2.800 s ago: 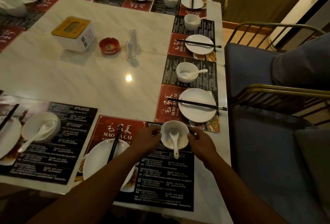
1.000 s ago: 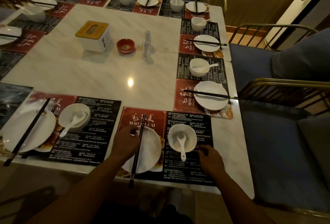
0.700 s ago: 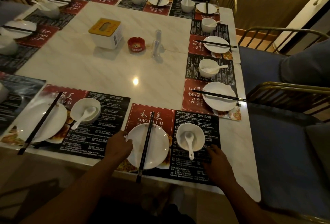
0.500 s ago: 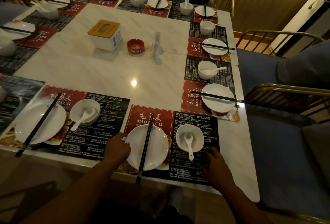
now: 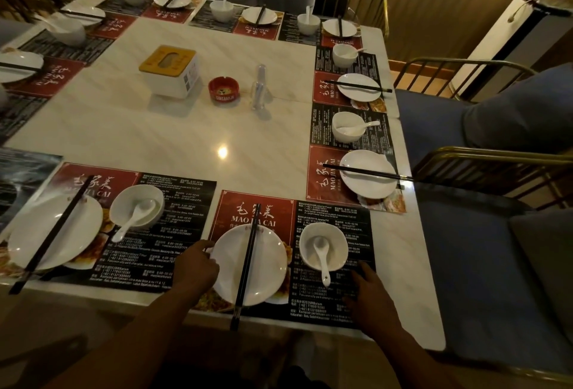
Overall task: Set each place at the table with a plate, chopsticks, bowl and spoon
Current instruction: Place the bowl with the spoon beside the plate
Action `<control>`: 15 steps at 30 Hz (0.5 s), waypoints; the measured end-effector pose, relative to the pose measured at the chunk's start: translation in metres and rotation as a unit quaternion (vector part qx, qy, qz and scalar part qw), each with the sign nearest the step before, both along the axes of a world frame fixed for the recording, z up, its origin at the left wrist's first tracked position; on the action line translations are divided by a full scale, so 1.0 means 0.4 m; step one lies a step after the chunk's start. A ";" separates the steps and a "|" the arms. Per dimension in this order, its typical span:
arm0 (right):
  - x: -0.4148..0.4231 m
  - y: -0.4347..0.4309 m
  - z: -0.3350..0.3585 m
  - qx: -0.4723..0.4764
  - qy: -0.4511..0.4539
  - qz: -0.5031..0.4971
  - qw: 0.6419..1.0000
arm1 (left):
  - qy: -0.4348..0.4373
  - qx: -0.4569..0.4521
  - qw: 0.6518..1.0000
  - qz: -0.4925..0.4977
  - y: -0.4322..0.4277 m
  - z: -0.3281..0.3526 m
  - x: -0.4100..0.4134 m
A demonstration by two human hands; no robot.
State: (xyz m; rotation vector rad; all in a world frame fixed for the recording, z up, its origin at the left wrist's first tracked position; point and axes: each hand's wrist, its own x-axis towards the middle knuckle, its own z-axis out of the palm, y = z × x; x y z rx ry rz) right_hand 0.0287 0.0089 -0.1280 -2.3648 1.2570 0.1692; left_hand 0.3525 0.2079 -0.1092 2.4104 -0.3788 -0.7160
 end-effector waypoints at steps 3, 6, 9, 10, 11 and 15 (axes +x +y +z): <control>0.004 0.001 0.002 0.008 -0.001 -0.007 1.000 | 0.005 0.001 1.000 0.001 0.000 -0.002 0.003; 0.005 0.005 0.008 0.006 -0.013 -0.011 1.000 | 0.003 0.001 1.000 0.004 -0.002 -0.002 0.003; 0.011 0.007 0.012 0.010 -0.011 -0.021 1.000 | 0.002 0.001 1.000 0.002 -0.004 -0.003 0.002; 0.013 0.007 0.014 0.010 -0.007 -0.022 1.000 | 0.001 0.002 1.000 0.002 -0.004 -0.004 0.003; 0.014 0.006 0.016 0.008 -0.005 -0.020 1.000 | 0.000 0.003 1.000 0.001 -0.005 -0.004 0.005; 0.015 0.007 0.014 0.004 -0.010 -0.018 1.000 | 0.002 0.005 1.000 0.000 -0.006 -0.002 0.005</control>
